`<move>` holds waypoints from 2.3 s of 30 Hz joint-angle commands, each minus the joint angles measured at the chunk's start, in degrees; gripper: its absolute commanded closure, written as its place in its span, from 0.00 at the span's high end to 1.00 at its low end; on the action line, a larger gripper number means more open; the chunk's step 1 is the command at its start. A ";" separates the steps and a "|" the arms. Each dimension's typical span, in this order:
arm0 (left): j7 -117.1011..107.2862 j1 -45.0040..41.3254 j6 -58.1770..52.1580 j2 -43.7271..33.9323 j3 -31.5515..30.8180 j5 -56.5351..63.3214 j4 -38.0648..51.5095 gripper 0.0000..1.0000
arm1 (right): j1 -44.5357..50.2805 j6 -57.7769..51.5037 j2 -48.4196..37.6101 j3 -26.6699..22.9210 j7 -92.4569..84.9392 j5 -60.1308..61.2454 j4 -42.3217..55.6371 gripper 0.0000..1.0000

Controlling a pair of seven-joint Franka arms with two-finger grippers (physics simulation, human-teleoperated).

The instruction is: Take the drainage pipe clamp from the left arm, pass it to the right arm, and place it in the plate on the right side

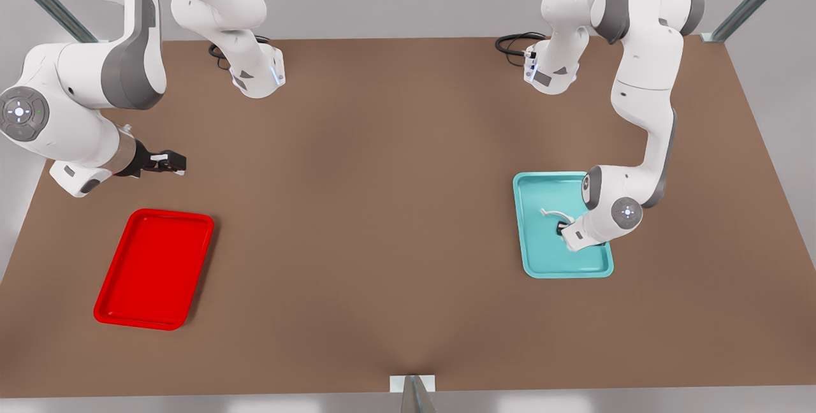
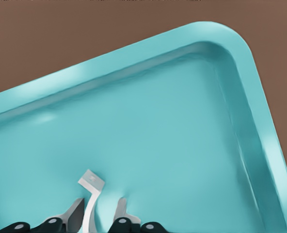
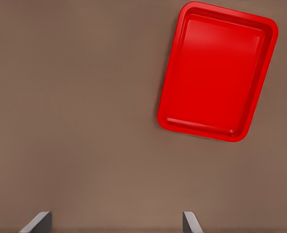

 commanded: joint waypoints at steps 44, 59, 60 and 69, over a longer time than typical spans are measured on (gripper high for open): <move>11.34 -0.90 -2.66 0.53 1.37 0.17 1.89 0.21 | 0.00 -0.18 -0.04 0.07 -0.19 0.03 -0.24 1.00; -25.91 -7.40 -19.79 -3.25 -0.82 -0.09 11.99 0.21 | 10.45 7.81 12.00 0.68 -19.61 8.38 0.55 1.00; -30.21 -7.49 -24.89 -1.67 -2.58 -0.27 16.30 0.21 | 13.97 10.97 12.62 0.68 -19.61 8.29 0.47 1.00; -73.29 -8.37 -32.82 5.80 -14.98 -5.19 30.46 0.21 | 22.33 52.55 0.84 3.05 -31.04 12.68 -26.16 1.00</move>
